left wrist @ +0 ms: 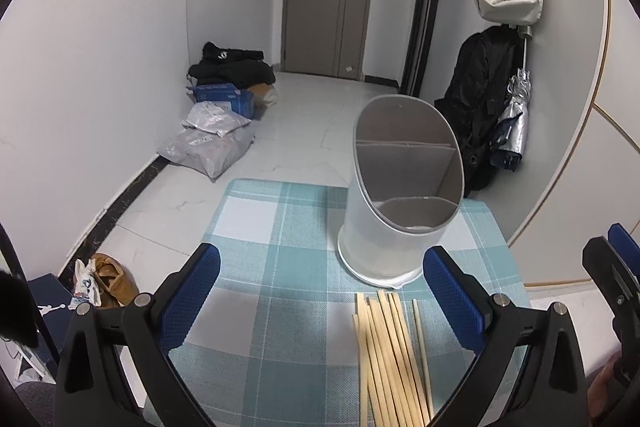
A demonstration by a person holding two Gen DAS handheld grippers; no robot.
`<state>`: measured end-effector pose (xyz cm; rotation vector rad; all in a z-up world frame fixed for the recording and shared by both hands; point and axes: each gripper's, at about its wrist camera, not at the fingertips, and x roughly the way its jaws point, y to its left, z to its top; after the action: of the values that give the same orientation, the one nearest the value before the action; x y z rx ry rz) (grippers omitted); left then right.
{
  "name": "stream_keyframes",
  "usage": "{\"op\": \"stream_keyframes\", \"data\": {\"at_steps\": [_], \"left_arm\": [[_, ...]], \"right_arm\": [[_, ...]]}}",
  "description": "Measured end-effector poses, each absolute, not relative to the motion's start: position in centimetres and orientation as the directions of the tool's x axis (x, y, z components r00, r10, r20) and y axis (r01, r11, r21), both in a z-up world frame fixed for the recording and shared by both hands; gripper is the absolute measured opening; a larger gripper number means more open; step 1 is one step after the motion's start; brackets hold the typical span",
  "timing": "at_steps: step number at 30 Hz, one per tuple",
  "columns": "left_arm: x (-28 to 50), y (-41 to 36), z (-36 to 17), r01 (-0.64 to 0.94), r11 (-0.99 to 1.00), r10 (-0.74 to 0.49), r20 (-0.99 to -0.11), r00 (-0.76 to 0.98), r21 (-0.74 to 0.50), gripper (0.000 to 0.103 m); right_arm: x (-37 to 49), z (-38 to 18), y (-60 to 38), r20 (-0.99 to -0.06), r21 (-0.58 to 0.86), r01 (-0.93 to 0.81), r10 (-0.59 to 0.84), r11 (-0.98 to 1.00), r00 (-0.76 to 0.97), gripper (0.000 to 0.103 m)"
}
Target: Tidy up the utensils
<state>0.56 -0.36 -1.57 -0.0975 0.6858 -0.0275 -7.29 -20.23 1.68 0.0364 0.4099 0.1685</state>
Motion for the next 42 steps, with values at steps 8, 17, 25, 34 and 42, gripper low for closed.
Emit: {"op": "stream_keyframes", "data": {"at_steps": [8,17,25,34,42], "left_arm": [[2.9,-0.4,-5.2,0.033,0.987,-0.144,-0.780,0.609,-0.157,0.100],[5.6,-2.1,-8.7,0.153,0.984,-0.147,-0.897,0.417,-0.090,0.078],[6.9,-2.2,-9.6,0.137,0.977,-0.203,-0.920,0.336,-0.165,0.059],[6.7,-3.0,-10.1,0.083,0.972,-0.234,-0.915,0.330,-0.219,0.027],[5.7,-3.5,-9.2,0.058,0.970,-0.242,-0.908,0.343,-0.237,0.003]], "right_arm": [[-5.2,0.6,-21.9,-0.487,0.122,-0.108,0.154,0.987,0.860,0.103],[-2.6,-1.5,-24.5,-0.608,0.155,-0.041,0.128,0.987,0.783,0.103],[-1.7,-2.2,-24.6,-0.638,0.162,-0.048,0.142,0.986,0.757,0.103],[-1.1,-3.0,-24.1,-0.670,0.200,-0.105,0.214,0.974,0.711,0.101],[-0.8,-3.7,-23.7,-0.699,0.245,-0.107,0.251,0.964,0.669,0.096]]}}
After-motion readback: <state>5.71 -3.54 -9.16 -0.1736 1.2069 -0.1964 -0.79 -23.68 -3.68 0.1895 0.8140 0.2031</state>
